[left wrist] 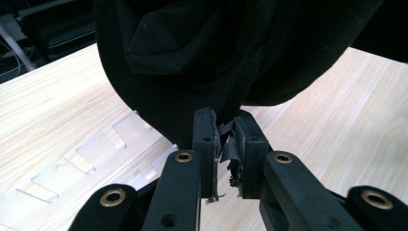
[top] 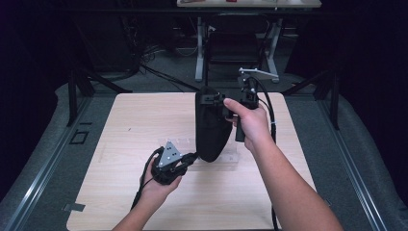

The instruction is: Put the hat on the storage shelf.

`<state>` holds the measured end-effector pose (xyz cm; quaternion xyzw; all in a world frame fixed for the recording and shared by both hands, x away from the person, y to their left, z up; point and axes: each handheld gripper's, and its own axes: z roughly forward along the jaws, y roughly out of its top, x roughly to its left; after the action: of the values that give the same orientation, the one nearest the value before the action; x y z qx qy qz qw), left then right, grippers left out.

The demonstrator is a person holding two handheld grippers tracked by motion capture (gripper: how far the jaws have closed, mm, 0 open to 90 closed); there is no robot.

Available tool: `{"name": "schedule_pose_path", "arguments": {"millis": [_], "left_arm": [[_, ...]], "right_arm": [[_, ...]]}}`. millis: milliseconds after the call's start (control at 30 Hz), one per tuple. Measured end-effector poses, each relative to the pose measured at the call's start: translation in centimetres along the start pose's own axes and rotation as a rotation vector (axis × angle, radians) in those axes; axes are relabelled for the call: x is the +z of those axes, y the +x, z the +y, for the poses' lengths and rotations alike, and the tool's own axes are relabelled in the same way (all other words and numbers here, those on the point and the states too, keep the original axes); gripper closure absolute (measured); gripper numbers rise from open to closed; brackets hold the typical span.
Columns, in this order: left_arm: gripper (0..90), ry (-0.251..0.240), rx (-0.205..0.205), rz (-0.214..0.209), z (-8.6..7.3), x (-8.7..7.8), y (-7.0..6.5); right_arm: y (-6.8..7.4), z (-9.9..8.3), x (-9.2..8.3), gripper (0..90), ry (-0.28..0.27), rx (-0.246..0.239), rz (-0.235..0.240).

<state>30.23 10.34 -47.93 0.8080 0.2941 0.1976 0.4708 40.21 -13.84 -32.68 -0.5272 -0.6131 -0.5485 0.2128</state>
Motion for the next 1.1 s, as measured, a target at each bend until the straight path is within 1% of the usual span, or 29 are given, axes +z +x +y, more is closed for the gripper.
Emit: {"name": "schedule_pose_path", "arguments": {"millis": [200,267,367,400,467,500,567,633,667,700,733,800,967,1100], "left_arm": [[82.8,0.001,0.008,0.006,0.0,0.0,0.0],[83.5,0.004,0.012,0.014,0.0,-0.1,0.1],[84.6,0.008,0.012,0.022,-0.1,-0.2,0.2],[85.1,0.006,-0.001,0.028,-0.3,-0.4,0.5],[85.5,0.009,-0.003,0.031,-0.4,-0.4,0.7],[85.7,0.012,-0.007,0.034,-0.5,-0.5,0.9],[85.7,0.024,-0.008,0.041,-0.9,-0.6,1.3],[85.6,0.044,-0.004,0.055,-1.4,-0.5,1.6],[85.5,0.059,-0.005,0.066,-1.9,-0.4,1.7],[85.5,0.059,-0.005,0.066,-1.9,-0.4,1.7],[85.5,0.074,-0.015,0.065,-2.3,-0.1,1.8],[85.4,0.064,-0.029,0.063,-3.0,-0.1,2.0],[85.3,0.069,-0.031,0.062,-3.3,-0.1,2.0],[85.1,0.072,-0.042,0.065,-4.0,-0.1,1.8]], "right_arm": [[0.1,0.0,-0.5,81.5,-0.013,0.002,0.011],[0.2,0.1,-0.9,81.4,-0.02,-0.005,0.005],[0.2,0.2,-1.3,80.8,-0.028,-0.002,0.004],[0.1,0.2,-1.7,80.8,-0.036,-0.004,0.003],[0.1,0.2,-1.9,80.9,-0.039,-0.004,0.0],[-0.1,0.3,-2.4,81.0,-0.042,-0.001,-0.005],[-0.2,0.2,-2.6,81.1,-0.043,-0.001,-0.009],[-0.5,0.2,-3.0,81.3,-0.048,0.0,-0.015],[-0.5,0.2,-3.2,81.4,-0.048,0.0,-0.015],[-0.5,0.2,-3.2,81.4,-0.048,0.0,-0.015],[-0.5,0.2,-3.3,81.5,-0.057,0.005,-0.016],[-0.7,0.3,-3.7,81.6,-0.061,0.0,-0.019],[-0.8,0.3,-4.0,81.6,-0.068,0.006,-0.022],[-1.0,0.1,-4.0,81.0,-0.066,0.002,-0.032]]}}
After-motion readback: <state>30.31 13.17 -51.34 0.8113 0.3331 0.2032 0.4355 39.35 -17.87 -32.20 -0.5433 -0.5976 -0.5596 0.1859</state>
